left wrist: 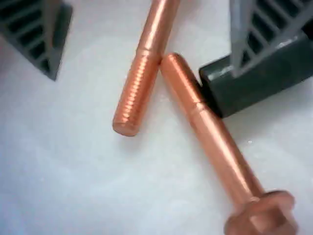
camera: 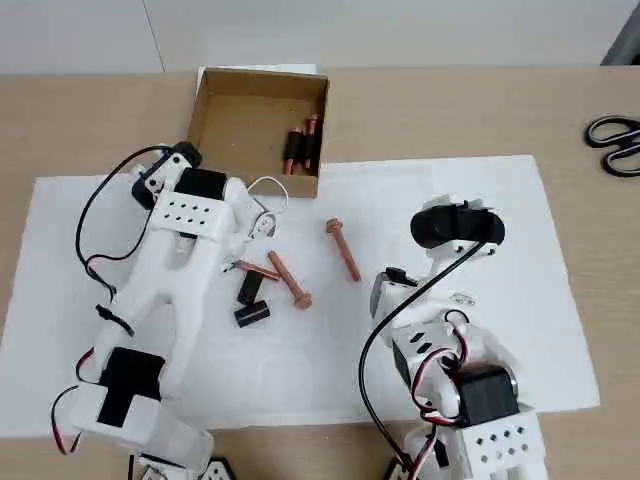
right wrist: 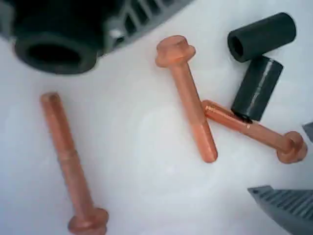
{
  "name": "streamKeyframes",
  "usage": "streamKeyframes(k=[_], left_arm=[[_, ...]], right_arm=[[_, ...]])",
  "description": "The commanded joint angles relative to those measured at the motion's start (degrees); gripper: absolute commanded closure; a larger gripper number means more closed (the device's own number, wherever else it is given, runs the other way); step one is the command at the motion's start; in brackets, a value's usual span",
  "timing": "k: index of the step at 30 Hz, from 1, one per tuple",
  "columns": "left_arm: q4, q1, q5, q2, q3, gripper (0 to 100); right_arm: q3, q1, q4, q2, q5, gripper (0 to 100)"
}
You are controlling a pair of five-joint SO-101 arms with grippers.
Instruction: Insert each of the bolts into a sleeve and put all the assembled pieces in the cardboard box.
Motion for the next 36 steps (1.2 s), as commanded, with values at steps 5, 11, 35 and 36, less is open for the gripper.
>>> streamKeyframes(k=[5, 11, 35, 36], left_arm=[[0.0, -0.4, 1.1, 0.1, -2.2, 78], [-0.1, -4.6, 3.4, 7.8, -2.2, 78], [-3.8, -5.9, 6.3, 15.6, -3.8, 94], [-3.9, -5.9, 6.3, 15.6, -3.8, 96]], right_arm=[[-0.4, 0.7, -1.0, -0.7, 0.3, 99.4], [-0.4, 2.4, -1.0, -0.7, 0.3, 99.4], [-0.4, 2.4, -1.0, -0.7, 0.3, 99.4], [-0.4, 2.4, -1.0, -0.7, 0.3, 99.4]])
